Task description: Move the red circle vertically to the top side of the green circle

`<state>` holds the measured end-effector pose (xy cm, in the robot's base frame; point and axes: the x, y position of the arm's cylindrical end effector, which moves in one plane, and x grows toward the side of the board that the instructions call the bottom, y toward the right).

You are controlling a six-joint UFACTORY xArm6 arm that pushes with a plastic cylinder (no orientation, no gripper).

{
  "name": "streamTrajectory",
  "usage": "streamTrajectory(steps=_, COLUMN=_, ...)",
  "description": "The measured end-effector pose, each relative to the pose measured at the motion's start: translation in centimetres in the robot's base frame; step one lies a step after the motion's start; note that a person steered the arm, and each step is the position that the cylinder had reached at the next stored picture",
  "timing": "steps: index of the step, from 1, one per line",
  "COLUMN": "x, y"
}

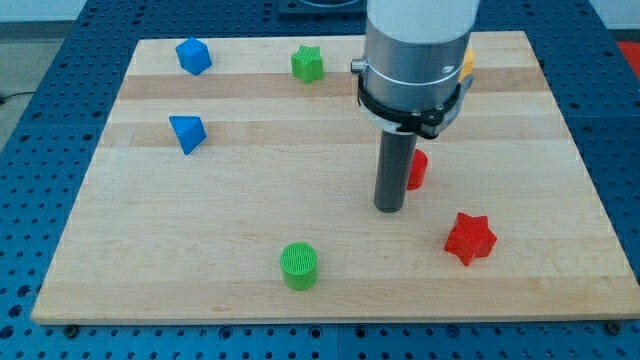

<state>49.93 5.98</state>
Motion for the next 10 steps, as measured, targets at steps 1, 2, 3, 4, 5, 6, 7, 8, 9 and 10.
streamTrajectory(steps=1, x=0.2, y=0.6)
streamTrajectory(steps=2, x=-1.0, y=4.3)
streamTrajectory(steps=3, x=-3.2, y=7.5)
streamTrajectory(steps=4, x=-3.7, y=6.6)
streamTrajectory(steps=5, x=-3.7, y=2.1)
streamTrajectory(steps=6, x=-5.1, y=0.8)
streamTrajectory(steps=7, x=-6.3, y=1.6)
streamTrajectory(steps=8, x=-3.2, y=-5.1)
streamTrajectory(steps=9, x=-0.4, y=-11.8)
streamTrajectory(steps=10, x=-1.3, y=-10.3)
